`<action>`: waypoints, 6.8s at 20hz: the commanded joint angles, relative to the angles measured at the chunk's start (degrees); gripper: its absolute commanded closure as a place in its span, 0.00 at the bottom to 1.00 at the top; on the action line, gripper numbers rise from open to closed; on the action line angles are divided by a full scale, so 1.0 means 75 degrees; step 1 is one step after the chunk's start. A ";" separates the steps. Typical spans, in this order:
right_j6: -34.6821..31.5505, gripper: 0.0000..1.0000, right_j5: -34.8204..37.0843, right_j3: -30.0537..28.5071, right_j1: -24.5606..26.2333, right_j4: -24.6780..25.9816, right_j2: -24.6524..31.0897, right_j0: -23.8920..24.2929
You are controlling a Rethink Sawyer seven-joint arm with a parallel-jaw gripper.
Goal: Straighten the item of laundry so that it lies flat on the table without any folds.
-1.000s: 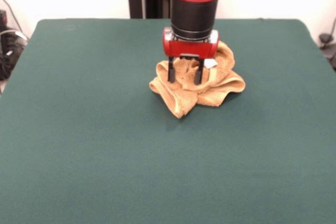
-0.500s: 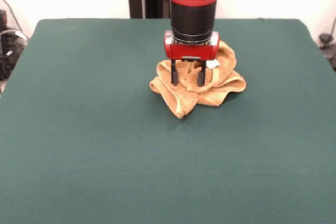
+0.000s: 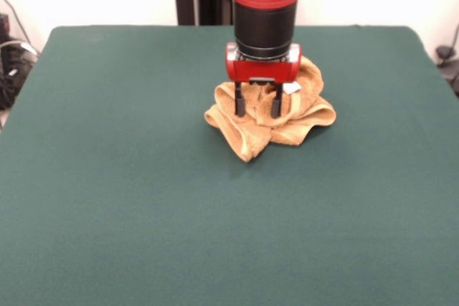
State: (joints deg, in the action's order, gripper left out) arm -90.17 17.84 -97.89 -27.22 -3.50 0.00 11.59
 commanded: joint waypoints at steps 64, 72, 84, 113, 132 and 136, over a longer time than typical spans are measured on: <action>-0.1300 1.00 0.0071 -0.0600 0.0578 -0.0061 0.0642 -0.0318; -0.1542 1.00 -0.0376 -0.0465 0.0613 0.0049 0.0205 -0.0691; -0.1622 1.00 -0.1489 -0.0464 0.0685 0.0060 -0.0226 -0.1004; -0.1705 1.00 -0.1126 -0.0506 0.0510 -0.0182 -0.0419 -0.1203; -0.1682 1.00 -0.1105 -0.0511 0.0511 -0.0192 -0.0377 -0.1165; -0.1718 1.00 -0.1045 -0.0486 0.0488 -0.0227 -0.0446 -0.1235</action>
State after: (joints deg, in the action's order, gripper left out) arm -90.17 10.38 -98.37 -26.90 -3.49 -5.18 4.29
